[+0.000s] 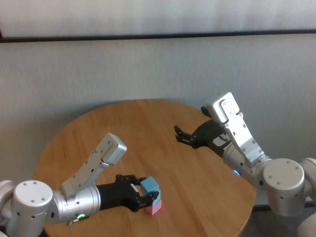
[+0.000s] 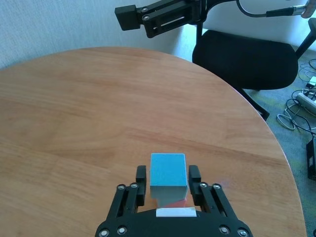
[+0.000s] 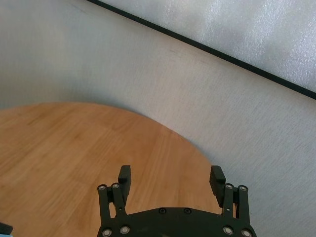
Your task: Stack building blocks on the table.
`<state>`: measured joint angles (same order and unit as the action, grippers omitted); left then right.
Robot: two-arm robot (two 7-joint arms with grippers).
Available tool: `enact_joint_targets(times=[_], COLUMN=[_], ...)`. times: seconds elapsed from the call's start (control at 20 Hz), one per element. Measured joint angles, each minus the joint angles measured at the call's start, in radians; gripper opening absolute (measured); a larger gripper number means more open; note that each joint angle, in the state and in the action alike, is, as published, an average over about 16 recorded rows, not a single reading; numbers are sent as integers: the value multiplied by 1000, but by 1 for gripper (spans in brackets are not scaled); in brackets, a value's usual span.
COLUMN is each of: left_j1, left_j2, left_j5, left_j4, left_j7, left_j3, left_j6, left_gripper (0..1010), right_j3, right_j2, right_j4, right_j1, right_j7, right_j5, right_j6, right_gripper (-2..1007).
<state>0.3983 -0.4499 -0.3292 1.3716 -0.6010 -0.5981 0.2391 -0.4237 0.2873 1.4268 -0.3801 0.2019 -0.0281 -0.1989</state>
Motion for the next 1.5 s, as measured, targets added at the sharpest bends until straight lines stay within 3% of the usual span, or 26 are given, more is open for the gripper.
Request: enact_joint_targets(times=[0.45, 0.7, 1.0, 1.5], left_j1=[-1, -6, -13, -35], left_j2=[-5, -14, -34, -84], left_j5=[-1, -7, -17, -25], left_j4=[3, 10, 25, 69], left_j7=[-1, -3, -6, 6], left_j3=[0, 0, -1, 1], left_j6=[0, -1, 0, 21], left_gripper=[834, 939, 996, 1000], right_j3=[0, 0, 0, 0], right_j2=[0, 0, 0, 0], right_j4=[0, 0, 0, 0], right_j1=[0, 0, 0, 0], right_j7=[0, 0, 0, 0], right_j5=[0, 0, 0, 0], right_j6=[0, 0, 0, 0], right_gripper=[1005, 1005, 1004, 1005])
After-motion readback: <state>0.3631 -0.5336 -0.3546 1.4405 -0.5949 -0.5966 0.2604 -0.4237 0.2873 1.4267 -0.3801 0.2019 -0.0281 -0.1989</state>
